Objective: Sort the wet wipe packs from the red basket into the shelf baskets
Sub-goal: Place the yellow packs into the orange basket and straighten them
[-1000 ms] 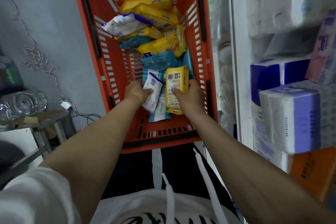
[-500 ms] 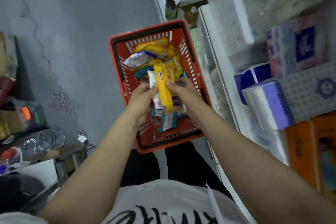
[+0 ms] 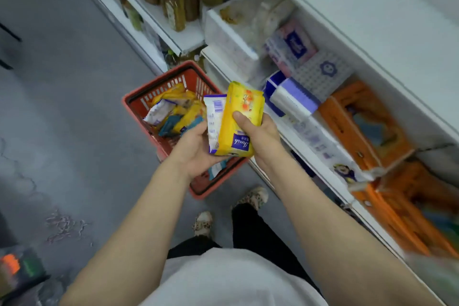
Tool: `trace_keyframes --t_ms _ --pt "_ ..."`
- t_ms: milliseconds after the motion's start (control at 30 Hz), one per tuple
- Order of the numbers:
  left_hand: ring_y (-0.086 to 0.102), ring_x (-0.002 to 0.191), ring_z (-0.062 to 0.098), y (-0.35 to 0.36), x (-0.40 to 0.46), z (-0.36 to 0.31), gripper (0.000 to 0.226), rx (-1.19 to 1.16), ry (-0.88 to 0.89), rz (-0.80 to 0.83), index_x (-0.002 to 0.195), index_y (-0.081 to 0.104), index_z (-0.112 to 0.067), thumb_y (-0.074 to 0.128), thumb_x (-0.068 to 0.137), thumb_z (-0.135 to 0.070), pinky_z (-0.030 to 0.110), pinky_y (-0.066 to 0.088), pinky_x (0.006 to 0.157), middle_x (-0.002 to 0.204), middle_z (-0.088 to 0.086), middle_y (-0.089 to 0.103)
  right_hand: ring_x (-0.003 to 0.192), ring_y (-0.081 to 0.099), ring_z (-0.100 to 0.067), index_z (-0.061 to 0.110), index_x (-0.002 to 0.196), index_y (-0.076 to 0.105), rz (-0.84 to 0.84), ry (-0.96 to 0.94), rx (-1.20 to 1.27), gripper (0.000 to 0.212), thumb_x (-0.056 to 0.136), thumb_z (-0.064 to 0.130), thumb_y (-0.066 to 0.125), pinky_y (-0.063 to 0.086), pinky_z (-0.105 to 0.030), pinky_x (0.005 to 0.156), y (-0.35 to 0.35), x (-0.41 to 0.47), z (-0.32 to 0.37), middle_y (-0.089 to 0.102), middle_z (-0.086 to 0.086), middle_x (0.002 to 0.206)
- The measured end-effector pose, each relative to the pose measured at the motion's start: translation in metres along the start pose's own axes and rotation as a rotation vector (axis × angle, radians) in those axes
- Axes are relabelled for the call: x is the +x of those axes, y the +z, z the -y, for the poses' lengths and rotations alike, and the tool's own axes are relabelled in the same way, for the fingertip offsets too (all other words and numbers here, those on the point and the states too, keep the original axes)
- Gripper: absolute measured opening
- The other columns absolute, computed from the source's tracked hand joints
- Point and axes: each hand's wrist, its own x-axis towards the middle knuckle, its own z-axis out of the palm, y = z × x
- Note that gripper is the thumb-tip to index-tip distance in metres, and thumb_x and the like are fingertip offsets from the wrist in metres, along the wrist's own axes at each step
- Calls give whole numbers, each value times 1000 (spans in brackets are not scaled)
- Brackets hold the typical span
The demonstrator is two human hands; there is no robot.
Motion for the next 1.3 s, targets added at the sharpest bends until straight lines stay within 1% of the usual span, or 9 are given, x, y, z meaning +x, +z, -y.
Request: trace_keyframes --t_ms 167,267,400,500,600,733,900,1100,1300 --pt "53 126 35 66 -25 30 52 249 -37 157 133 59 -16 54 92 -47 55 43 104 132 14 61 94 73 -26 11 123 57 -186 -127 90 56 76 25 84 61 -44 75 -63 -63 21 73 -9 111" --pt "55 126 33 108 -37 58 58 351 -31 275 131 60 -13 65 85 -47 54 40 107 133 16 60 90 73 -25 10 121 59 -274 -197 124 41 85 20 77 61 -42 76 -108 -107 31 73 -9 108" --pt "70 92 23 170 -56 102 47 407 95 243 129 57 1 66 87 -19 39 57 85 106 12 73 75 73 -21 6 107 64 -458 -272 203 28 84 15 77 60 -42 72 -184 -170 50 74 -9 92" --pt "71 76 15 219 -81 148 21 403 177 274 113 62 -4 55 95 -11 30 60 68 89 5 76 90 72 -26 11 107 60 -611 -365 180 47 70 26 84 59 -52 82 -250 -228 55 72 -9 100" --pt "71 78 16 268 -109 205 21 420 157 371 113 61 -7 55 94 -13 32 60 68 93 8 74 97 71 -26 21 119 50 -695 -442 252 68 63 25 89 60 -54 79 -316 -296 53 69 -5 109" --pt "66 94 25 332 -139 283 49 517 128 519 131 51 1 62 87 -20 42 55 81 120 18 65 92 71 -23 27 122 45 -730 -522 354 61 77 7 82 61 -40 63 -385 -372 38 66 -5 111" --pt "70 88 20 386 -165 346 37 638 91 548 125 59 -6 62 91 -21 39 57 76 112 13 71 96 72 -24 12 112 62 -747 -487 403 33 83 18 78 61 -35 69 -451 -439 18 73 -10 109" --pt "69 88 24 443 -174 365 43 799 105 692 120 61 -5 66 83 -26 39 54 78 105 15 72 94 71 -24 13 124 60 -661 -469 249 51 79 19 82 59 -35 69 -525 -487 31 70 -12 118" --pt "69 75 18 511 -159 403 12 864 141 704 103 64 -11 61 93 -15 31 56 68 92 7 74 88 72 -23 24 129 55 -746 -505 140 60 77 6 81 61 -45 68 -584 -497 56 69 -8 115"
